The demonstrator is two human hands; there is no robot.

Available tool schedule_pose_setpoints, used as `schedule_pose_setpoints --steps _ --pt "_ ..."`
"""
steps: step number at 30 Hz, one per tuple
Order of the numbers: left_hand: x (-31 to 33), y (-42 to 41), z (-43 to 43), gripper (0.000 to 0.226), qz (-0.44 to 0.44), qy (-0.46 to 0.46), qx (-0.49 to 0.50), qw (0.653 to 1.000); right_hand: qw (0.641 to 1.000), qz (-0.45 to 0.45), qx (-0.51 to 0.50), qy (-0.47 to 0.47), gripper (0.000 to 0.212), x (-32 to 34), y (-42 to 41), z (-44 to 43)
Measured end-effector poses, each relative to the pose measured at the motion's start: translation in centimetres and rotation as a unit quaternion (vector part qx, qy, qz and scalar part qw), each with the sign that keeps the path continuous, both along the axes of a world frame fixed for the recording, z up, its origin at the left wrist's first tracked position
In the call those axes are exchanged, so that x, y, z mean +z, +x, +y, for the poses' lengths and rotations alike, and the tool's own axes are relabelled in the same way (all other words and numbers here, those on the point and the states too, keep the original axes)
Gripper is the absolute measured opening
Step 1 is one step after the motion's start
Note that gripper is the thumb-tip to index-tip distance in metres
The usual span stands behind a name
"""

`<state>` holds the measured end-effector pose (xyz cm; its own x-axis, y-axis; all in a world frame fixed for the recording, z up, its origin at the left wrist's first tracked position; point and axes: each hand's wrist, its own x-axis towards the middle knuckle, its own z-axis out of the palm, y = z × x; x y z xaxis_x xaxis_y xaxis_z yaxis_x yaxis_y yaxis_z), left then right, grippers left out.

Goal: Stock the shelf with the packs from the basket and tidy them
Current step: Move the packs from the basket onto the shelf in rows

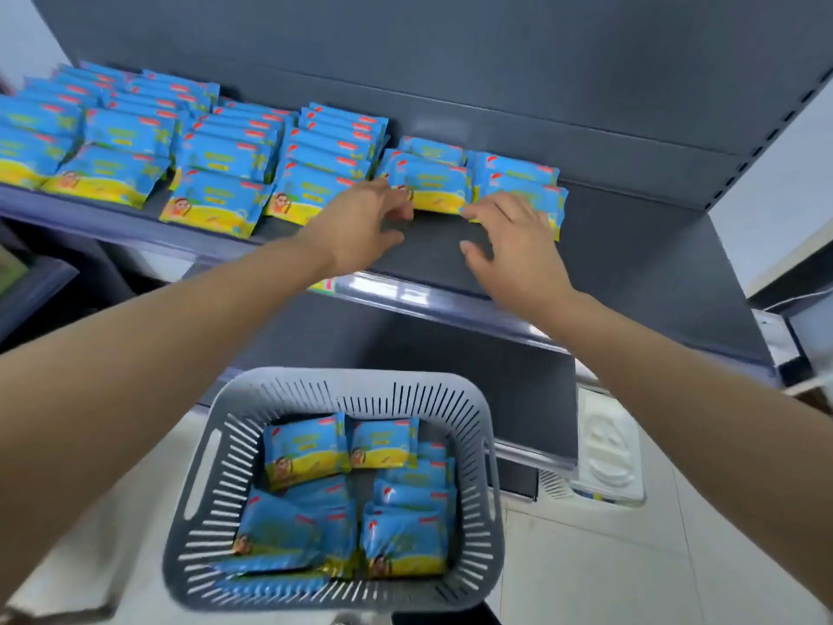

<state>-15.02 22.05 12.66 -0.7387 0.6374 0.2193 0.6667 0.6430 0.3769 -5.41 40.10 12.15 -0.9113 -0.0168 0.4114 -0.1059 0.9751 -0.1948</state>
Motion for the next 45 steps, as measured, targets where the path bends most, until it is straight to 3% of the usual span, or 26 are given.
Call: schedule_pose_setpoints --steps 4,9,15,19,24,26,30,35,37,39,45 --pt "-4.3 4.4 -4.3 0.025 -0.071 -0.049 -0.013 0.996 0.997 -0.072 0.021 -0.001 0.034 -4.4 4.2 -4.7" --pt "-10.9 9.4 -9.0 0.027 -0.203 -0.146 -0.018 0.968 0.962 -0.267 0.058 0.022 0.038 -10.6 7.7 -8.5" --pt "-17.3 12.4 -13.4 0.036 -0.293 -0.28 -0.021 0.914 0.866 -0.489 0.096 0.038 0.036 -16.7 9.6 -10.9" --pt "-19.1 13.4 -15.0 0.037 -0.365 -0.317 -0.032 0.875 0.796 -0.581 0.127 0.114 0.028 -19.6 10.6 -12.2" --pt "-20.2 15.0 -15.1 0.045 -0.404 -0.37 -0.073 0.833 0.703 -0.683 0.097 0.172 0.054 -22.4 11.3 -12.9" --pt "-20.5 15.2 -15.0 0.048 -0.429 -0.37 -0.071 0.821 0.701 -0.684 0.093 0.179 0.053 -23.2 11.3 -13.0" --pt "-21.0 15.3 -15.1 0.052 -0.43 -0.411 -0.087 0.8 0.737 -0.66 0.071 0.125 0.013 -24.6 11.1 -12.6" --pt "-21.4 15.1 -15.0 0.022 -0.378 -0.382 -0.059 0.841 0.755 -0.646 0.053 0.101 0.018 -25.6 11.9 -12.8" --pt "-21.4 15.2 -15.1 0.047 -0.374 -0.403 -0.046 0.834 0.774 -0.61 0.075 0.156 0.046 -25.8 11.9 -12.7" --pt "-21.4 15.3 -15.2 0.057 -0.361 -0.417 -0.041 0.833 0.777 -0.599 0.072 0.181 0.062 -25.8 11.8 -12.3" --pt "-21.5 15.0 -15.0 0.045 -0.355 -0.409 -0.049 0.839 0.744 -0.647 0.071 0.15 0.03 -26.1 11.8 -12.2"
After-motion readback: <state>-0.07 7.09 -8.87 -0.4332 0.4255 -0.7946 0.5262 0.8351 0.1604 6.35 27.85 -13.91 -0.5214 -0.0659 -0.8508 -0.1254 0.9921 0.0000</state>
